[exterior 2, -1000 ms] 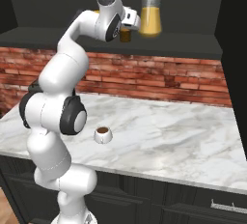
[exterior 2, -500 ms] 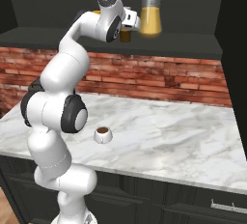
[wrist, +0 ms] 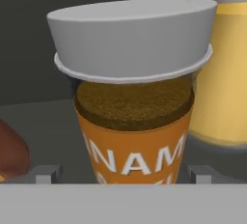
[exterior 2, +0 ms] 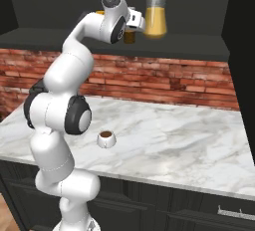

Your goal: Pick the cinnamon and honey bottle from the cabinet and place them next to the mug.

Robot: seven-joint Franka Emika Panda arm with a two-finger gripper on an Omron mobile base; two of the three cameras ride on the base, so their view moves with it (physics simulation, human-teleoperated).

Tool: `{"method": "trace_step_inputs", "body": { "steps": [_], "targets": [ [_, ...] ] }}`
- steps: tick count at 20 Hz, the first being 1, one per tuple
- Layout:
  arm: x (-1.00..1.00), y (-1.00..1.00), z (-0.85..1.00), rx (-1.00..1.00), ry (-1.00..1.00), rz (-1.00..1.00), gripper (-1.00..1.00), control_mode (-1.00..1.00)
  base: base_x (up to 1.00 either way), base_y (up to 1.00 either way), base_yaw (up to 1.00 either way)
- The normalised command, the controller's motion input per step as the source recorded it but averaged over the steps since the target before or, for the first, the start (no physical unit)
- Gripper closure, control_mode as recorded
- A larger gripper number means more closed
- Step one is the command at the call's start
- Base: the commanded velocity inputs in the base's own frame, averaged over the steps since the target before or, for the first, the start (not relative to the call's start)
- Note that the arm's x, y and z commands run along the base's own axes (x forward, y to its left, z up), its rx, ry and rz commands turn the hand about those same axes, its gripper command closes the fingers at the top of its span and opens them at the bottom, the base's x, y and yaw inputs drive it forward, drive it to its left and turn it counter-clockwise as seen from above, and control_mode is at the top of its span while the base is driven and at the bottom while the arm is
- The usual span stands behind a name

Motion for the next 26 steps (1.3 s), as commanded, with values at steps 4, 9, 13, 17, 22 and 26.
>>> {"method": "trace_step_inputs", "body": {
  "steps": [4, 9, 13, 17, 22, 26],
  "targets": [
    [0.14, -0.01, 0.0, 0.0, 0.0, 0.0, -1.0, -1.0, 0.0, 0.0, 0.0],
    [0.07, -0.02, 0.0, 0.0, 0.0, 0.0, -1.0, -1.0, 0.0, 0.0, 0.0],
    [0.0, 0.0, 0.0, 0.0, 0.0, 0.0, -1.0, -1.0, 0.0, 0.0, 0.0],
    [0.0, 0.0, 0.0, 0.0, 0.0, 0.0, 1.0, -1.0, 0.0, 0.0, 0.0],
    [-0.17, 0.0, 0.0, 0.0, 0.0, 0.0, 1.0, -1.0, 0.0, 0.0, 0.0],
    [-0.68, 0.0, -0.04, 0.0, -0.04, 0.02, 1.0, -1.0, 0.0, 0.0, 0.0]
  ]
}}
